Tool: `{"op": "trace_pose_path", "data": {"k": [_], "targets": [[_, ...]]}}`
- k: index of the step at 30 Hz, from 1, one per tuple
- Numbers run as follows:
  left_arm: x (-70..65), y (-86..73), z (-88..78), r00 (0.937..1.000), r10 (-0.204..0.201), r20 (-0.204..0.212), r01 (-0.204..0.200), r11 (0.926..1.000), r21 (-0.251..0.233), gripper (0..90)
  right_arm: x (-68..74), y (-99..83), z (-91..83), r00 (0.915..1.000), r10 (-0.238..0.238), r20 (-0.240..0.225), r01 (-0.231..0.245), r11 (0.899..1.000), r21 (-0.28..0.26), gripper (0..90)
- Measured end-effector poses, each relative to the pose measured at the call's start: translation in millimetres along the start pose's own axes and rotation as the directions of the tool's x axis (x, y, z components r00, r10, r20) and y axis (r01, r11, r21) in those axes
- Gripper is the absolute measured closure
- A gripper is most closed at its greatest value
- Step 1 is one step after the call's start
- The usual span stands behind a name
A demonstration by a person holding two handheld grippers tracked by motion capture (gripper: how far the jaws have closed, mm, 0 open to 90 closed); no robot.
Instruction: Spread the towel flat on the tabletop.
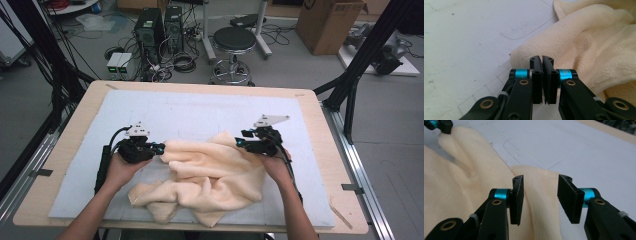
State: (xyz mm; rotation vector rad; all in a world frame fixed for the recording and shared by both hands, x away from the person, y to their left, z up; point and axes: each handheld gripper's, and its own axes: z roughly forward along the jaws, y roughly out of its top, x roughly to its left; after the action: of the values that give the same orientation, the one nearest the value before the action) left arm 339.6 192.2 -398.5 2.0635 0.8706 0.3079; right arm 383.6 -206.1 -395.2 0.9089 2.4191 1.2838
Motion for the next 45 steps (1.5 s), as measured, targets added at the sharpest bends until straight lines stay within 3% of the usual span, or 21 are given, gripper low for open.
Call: {"op": "trace_pose_path", "data": {"k": [2, 5, 8, 11, 14, 16, 17, 18, 19, 21, 22, 23, 24, 25, 26, 29, 31, 33, 35, 39, 45], "targets": [[0.2, -0.6, -1.3, 0.9999, 0.006, 0.009, -0.006, 1.0, -0.003, 86.5, -1.6, 7.0, 32.5, 0.9991, -0.015, -0.04, 0.017, 0.997, 0.073, 54.1], [0.2, -0.9, -1.7, 0.9999, 0.0, 0.014, 0.0, 0.9999, -0.014, 86.5, -3.9, 2.4, 53.6, 0.9986, -0.006, -0.052, 0.013, 0.992, 0.124, 59.4], [1.7, -1.1, 0.6, 0.9999, -0.004, 0.011, 0.004, 0.9999, -0.012, 86.6, -7.8, -4.1, 60.5, 0.9951, 0.019, -0.097, 0.0, 0.982, 0.189, 81.9], [7.7, -0.4, 4.3, 0.9996, -0.025, -0.016, 0.024, 0.9989, -0.041, 86.8, -6.5, 1.0, 54.8, 0.9957, -0.01, -0.092, 0.024, 0.988, 0.155, 84.7], [22.0, 8.7, 8.7, 0.9964, -0.066, -0.053, 0.062, 0.9949, -0.08, 87.0, -10.4, 8.3, 47.0, 0.9988, -0.013, -0.048, 0.019, 0.991, 0.132, 85.0], [34.6, 22.2, 13.0, 0.9919, -0.099, -0.079, 0.091, 0.9901, -0.107, 87.1, -22.7, 25.3, 32.9, 0.9994, 0.007, 0.035, -0.009, 0.997, 0.075, 85.2], [48.6, 42.2, 17.8, 0.9868, -0.104, -0.124, 0.089, 0.9888, -0.12, 87.1, -28.2, 33.2, 28.2, 0.9975, 0.017, 0.068, -0.021, 0.998, 0.063, 85.2], [48.6, 42.2, 17.8, 0.9868, -0.104, -0.124, 0.089, 0.9888, -0.12, 87.2, -33.5, 41.5, 23.2, 0.995, 0.021, 0.097, -0.026, 0.999, 0.045, 85.2], [63.3, 67.0, 22.6, 0.9786, -0.129, -0.16, 0.103, 0.9817, -0.16, 87.2, -38.3, 50.8, 18.4, 0.9912, 0.027, 0.13, -0.03, 0.999, 0.024, 85.3], [70.6, 81.0, 25.0, 0.9738, -0.135, -0.183, 0.103, 0.9792, -0.175, 87.2, -43.6, 60.2, 14.5, 0.987, 0.035, 0.157, -0.035, 0.999, -0.001, 85.3], [77.3, 95.0, 27.8, 0.9701, -0.142, -0.197, 0.104, 0.9759, -0.191, 86.8, -54.7, 77.3, 10.1, 0.9727, 0.06, 0.224, -0.052, 0.998, -0.04, 83.6], [82.2, 108.0, 31.1, 0.9669, -0.14, -0.213, 0.098, 0.9761, -0.194, 86.8, -54.7, 77.3, 10.1, 0.9727, 0.06, 0.224, -0.052, 0.998, -0.04, 83.6], [84.0, 118.7, 35.2, 0.9583, -0.127, -0.256, 0.081, 0.9797, -0.183, 73.4, -64.0, 87.1, 12.2, 0.943, 0.103, 0.317, -0.084, 0.994, -0.072, 64.9], [84.6, 125.6, 38.5, 0.947, -0.13, -0.294, 0.083, 0.9824, -0.167, 73.4, -64.0, 87.1, 12.2, 0.943, 0.103, 0.317, -0.084, 0.994, -0.072, 64.9], [85.5, 128.4, 40.3, 0.9455, -0.15, -0.289, 0.105, 0.9806, -0.166, 59.6, -67.7, 88.5, 15.1, 0.933, 0.124, 0.338, -0.106, 0.992, -0.072, 60.7], [83.7, 121.2, 40.6, 0.9597, -0.168, -0.225, 0.127, 0.9741, -0.187, 54.6, -70.8, 82.4, 21.6, 0.9452, 0.13, 0.299, -0.127, 0.991, -0.031, 57.3], [79.8, 109.7, 38.1, 0.9706, -0.163, -0.177, 0.127, 0.9717, -0.199, 54.1, -67.5, 73.2, 22.8, 0.9546, 0.097, 0.282, -0.098, 0.995, -0.009, 56.5], [74.7, 97.2, 34.6, 0.9757, -0.168, -0.141, 0.136, 0.9687, -0.207, 53.9, -63.2, 55.7, 19.1, 0.9681, 0.072, 0.24, -0.078, 0.997, 0.014, 53.5], [67.6, 85.0, 28.6, 0.9805, -0.156, -0.119, 0.128, 0.9689, -0.212, 53.6, -60.7, 49.9, 16.1, 0.9725, 0.073, 0.221, -0.079, 0.997, 0.016, 53.0], [51.0, 58.7, 15.8, 0.9901, -0.119, -0.075, 0.1, 0.9701, -0.221, 52.6, -41.4, 22.1, -9.1, 0.9893, 0.068, 0.129, -0.066, 0.998, -0.023, 50.0], [19.1, 20.8, -3.0, 0.998, -0.064, 0.0, 0.062, 0.9711, -0.231, 52.3, -14.8, 0.9, -39.7, 0.9977, 0.033, 0.06, -0.028, 0.996, -0.083, 47.3]]}}
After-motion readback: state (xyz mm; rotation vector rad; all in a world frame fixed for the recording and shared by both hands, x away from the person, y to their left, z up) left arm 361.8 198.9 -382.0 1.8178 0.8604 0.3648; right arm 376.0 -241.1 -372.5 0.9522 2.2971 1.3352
